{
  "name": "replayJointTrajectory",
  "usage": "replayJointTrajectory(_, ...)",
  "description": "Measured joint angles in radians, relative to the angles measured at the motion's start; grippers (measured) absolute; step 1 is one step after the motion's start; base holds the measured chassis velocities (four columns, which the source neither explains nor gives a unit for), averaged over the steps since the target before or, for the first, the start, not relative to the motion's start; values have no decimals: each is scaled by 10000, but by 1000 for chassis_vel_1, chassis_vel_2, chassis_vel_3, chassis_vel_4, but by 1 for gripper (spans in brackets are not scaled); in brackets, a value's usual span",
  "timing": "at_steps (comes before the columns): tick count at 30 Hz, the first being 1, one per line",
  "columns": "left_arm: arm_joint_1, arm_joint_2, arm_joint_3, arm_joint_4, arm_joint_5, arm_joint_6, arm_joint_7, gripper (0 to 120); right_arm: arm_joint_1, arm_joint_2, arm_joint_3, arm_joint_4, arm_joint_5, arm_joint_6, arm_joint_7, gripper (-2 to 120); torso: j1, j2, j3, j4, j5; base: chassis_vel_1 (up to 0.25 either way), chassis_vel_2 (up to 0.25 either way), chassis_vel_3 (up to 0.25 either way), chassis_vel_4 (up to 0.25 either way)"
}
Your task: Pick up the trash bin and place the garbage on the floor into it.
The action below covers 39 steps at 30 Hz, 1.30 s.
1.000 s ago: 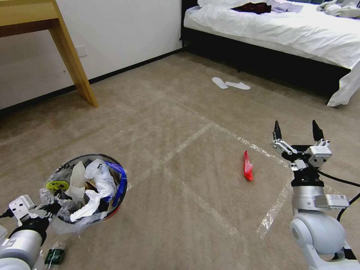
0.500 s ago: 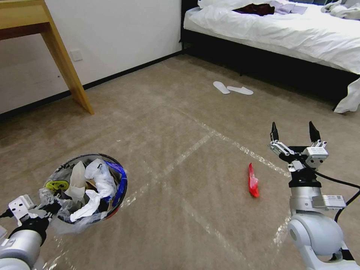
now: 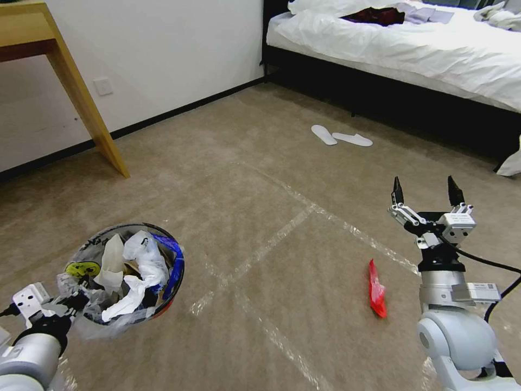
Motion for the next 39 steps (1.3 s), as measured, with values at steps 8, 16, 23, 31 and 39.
replayJointTrajectory(8, 42, -31, -40, -61, -8, -16, 1, 1, 37, 3, -56, -97, -48, 68, 58, 100, 0, 0, 0, -1, 2, -168, 159, 158, -161)
replayJointTrajectory(16, 45, -44, -47, -36, 13, -37, -2, 1, 122, 59, -243, -205, -175, 139, 158, 100, 2, 0, 3, 0, 1, -124, 114, 126, -129)
replayJointTrajectory(23, -39, 18, -41, 127, 18, -41, -3, 1, 177, 133, -384, -250, -295, -46, 390, 100, -2, 1, -1, 0, 1, -5, 16, 3, -4)
replayJointTrajectory(31, -185, 200, 42, 344, 11, -46, -3, 1, -43, -393, 71, 32, 37, -3903, 2953, 100, -1, 1, 0, -2, 4, 0, 0, 0, 0)
replayJointTrajectory(39, -256, 271, 280, 559, 100, -71, 81, 1, -248, -1180, 238, -1225, 2501, -7171, 4857, 100, -1, 2, -1, -1, 2, 0, 0, 0, 0)
